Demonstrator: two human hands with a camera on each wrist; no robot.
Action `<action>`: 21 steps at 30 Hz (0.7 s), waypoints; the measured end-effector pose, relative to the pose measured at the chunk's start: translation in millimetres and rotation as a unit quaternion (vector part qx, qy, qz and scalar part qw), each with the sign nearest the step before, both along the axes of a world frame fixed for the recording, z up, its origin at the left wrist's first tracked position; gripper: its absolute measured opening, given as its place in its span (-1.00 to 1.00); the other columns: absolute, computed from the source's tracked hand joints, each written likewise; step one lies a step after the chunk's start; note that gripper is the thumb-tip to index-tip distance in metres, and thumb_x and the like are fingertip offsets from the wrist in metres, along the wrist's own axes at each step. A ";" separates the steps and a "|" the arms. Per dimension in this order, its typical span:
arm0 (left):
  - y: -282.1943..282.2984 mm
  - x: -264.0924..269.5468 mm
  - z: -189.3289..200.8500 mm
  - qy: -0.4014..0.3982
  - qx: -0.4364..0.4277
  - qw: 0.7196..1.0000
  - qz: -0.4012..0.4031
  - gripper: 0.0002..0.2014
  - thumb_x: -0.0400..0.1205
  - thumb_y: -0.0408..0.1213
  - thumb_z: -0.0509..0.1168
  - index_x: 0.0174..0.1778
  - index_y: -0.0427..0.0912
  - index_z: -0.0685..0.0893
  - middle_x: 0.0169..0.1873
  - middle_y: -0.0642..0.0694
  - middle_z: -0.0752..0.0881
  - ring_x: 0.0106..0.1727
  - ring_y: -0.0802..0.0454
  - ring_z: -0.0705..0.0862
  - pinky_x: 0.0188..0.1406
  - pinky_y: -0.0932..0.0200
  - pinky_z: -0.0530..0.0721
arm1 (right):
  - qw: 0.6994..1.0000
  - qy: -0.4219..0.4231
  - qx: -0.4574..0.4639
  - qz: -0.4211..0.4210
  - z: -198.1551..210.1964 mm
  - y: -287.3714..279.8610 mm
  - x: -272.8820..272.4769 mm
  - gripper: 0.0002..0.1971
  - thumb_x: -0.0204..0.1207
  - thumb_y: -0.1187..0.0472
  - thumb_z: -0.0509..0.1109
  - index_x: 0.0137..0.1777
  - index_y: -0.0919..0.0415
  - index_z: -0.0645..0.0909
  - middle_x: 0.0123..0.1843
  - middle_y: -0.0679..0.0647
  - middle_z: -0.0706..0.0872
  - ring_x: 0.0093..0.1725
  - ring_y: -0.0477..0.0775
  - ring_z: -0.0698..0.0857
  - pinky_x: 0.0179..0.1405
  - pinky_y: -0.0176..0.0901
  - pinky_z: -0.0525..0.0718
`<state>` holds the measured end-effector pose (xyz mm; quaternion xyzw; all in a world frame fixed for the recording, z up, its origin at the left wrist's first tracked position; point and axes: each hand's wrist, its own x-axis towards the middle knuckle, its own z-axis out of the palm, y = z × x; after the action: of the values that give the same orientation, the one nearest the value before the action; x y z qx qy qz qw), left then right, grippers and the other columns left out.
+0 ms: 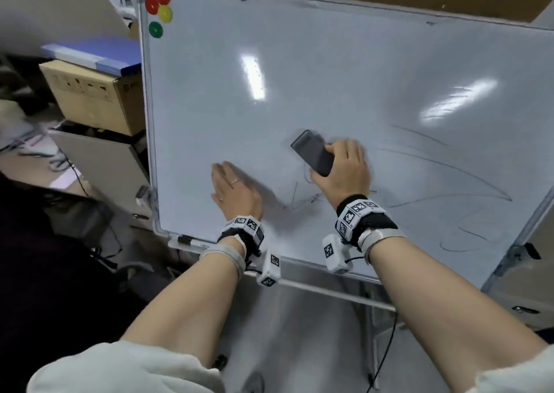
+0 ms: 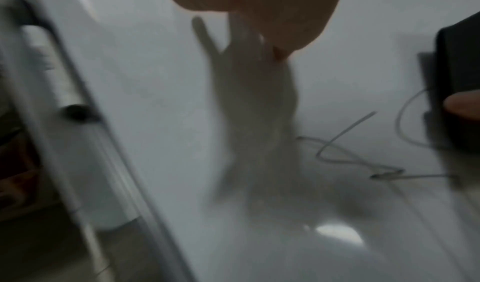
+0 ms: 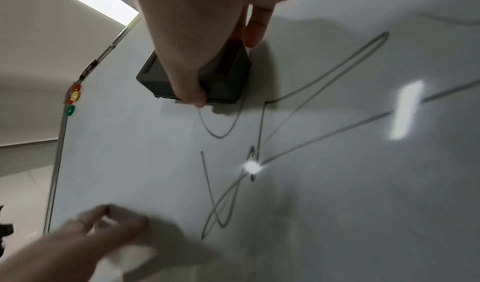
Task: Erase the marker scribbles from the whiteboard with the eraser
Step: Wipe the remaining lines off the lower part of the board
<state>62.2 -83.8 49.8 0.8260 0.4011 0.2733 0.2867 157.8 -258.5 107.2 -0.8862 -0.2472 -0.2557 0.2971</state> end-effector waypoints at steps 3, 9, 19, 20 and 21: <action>-12.0 -21.3 -38.2 0.036 -0.076 0.996 0.023 -0.19 0.66 -0.10 0.27 0.71 -0.27 -0.03 0.70 -0.18 -0.10 0.71 -0.19 -0.01 0.61 -0.17 0.17 | 1.000 -0.004 -0.014 0.010 -8.0 -1.6 -2.2 -0.48 0.22 -0.01 0.64 0.12 0.16 0.59 0.09 0.15 0.63 0.15 0.26 0.56 -0.01 0.11 0.66; -24.2 -26.4 -63.9 0.141 -0.288 0.931 0.176 -0.41 0.61 -0.35 0.22 0.56 -0.39 0.24 0.54 -0.34 0.27 0.54 -0.29 0.32 0.50 -0.09 0.31 | 1.000 -0.030 -0.010 0.002 -12.8 1.4 1.1 -0.51 0.21 0.02 0.64 0.10 0.17 0.62 0.03 0.16 0.63 0.09 0.27 0.57 -0.03 0.07 0.64; -6.6 0.3 -84.5 0.089 -0.303 0.947 0.056 0.06 0.52 0.03 0.42 0.67 -0.48 -0.06 0.68 -0.29 0.00 0.70 -0.18 0.03 0.66 0.02 0.05 | 0.998 0.033 -0.061 -0.004 -43.2 1.5 5.5 -0.50 0.19 0.06 0.63 0.12 0.13 0.61 0.07 0.12 0.63 0.13 0.22 0.54 0.06 0.13 0.65; -3.1 1.5 -86.4 0.080 -0.310 0.947 0.034 0.09 0.51 0.11 0.43 0.68 -0.46 -0.07 0.69 -0.24 -0.02 0.71 -0.13 0.02 0.65 0.06 0.03 | 0.998 0.034 -0.059 -0.015 -45.0 1.1 6.5 -0.50 0.20 0.05 0.63 0.13 0.13 0.61 0.08 0.11 0.63 0.13 0.22 0.54 0.07 0.13 0.65; -0.1 3.4 -87.8 0.075 -0.313 0.947 0.021 0.13 0.49 0.16 0.43 0.68 -0.45 -0.07 0.69 -0.22 -0.04 0.71 -0.11 0.01 0.65 0.06 0.03 | 0.998 0.030 -0.053 -0.028 -44.0 2.5 8.9 -0.50 0.21 0.03 0.63 0.14 0.12 0.61 0.08 0.10 0.64 0.13 0.22 0.54 0.07 0.11 0.65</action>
<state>65.6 -84.0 -38.0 0.7042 0.5041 0.0777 0.4939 166.7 -256.0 63.2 -0.9144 -0.2264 -0.2235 0.2502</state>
